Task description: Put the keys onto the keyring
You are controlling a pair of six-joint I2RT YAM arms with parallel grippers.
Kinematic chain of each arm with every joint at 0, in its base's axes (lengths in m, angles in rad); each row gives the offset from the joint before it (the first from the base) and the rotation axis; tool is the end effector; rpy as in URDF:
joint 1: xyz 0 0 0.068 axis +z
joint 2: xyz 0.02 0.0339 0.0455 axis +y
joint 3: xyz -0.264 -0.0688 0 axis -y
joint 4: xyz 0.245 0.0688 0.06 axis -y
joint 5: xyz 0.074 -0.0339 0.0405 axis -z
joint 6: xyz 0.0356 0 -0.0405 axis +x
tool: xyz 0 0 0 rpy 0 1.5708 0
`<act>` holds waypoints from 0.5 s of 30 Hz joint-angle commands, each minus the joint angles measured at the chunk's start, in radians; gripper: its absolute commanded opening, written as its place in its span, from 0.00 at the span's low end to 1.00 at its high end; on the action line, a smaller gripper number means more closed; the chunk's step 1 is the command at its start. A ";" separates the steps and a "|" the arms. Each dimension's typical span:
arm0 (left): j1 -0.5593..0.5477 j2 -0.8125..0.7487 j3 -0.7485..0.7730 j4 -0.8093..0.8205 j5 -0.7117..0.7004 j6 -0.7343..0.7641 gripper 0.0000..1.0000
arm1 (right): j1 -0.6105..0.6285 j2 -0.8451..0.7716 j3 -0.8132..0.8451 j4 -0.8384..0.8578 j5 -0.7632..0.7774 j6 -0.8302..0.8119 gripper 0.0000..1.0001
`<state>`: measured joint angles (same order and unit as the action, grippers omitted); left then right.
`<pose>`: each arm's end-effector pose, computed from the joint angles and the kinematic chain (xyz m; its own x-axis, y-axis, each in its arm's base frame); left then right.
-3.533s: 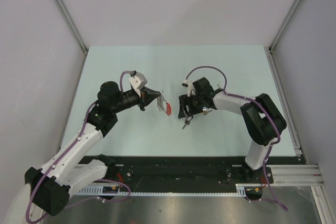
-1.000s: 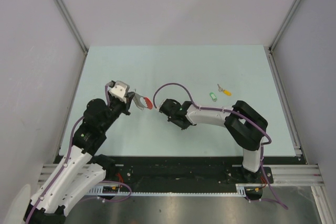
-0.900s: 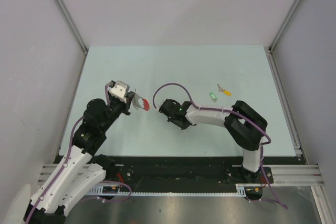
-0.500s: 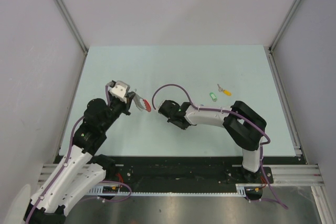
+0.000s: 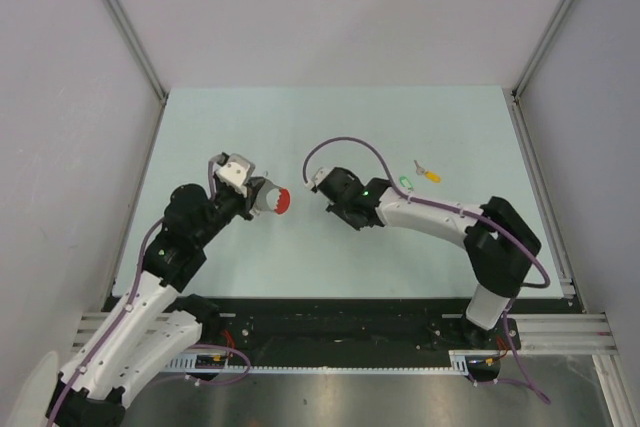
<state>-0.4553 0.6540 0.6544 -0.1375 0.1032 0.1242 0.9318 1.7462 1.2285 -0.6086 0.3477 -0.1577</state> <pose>0.1455 -0.0753 0.3193 -0.0563 0.1647 -0.9847 0.5402 0.8345 0.1087 0.2214 0.2776 0.2073 -0.4270 -0.8222 -0.3764 -0.7436 0.5561 -0.3713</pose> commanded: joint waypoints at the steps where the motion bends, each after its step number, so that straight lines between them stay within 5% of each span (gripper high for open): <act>1: 0.007 0.024 0.031 0.078 0.108 0.048 0.00 | -0.037 -0.149 0.012 0.061 -0.050 -0.051 0.00; 8: 0.007 0.120 0.114 0.069 0.254 0.097 0.00 | -0.131 -0.339 -0.032 0.167 -0.202 -0.095 0.00; 15: 0.007 0.226 0.211 0.082 0.450 0.133 0.01 | -0.266 -0.479 -0.069 0.282 -0.536 -0.102 0.00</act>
<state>-0.4549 0.8497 0.7876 -0.1226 0.3939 0.2039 0.7250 1.3270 1.1740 -0.4282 0.0353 -0.2440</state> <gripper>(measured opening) 0.005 0.009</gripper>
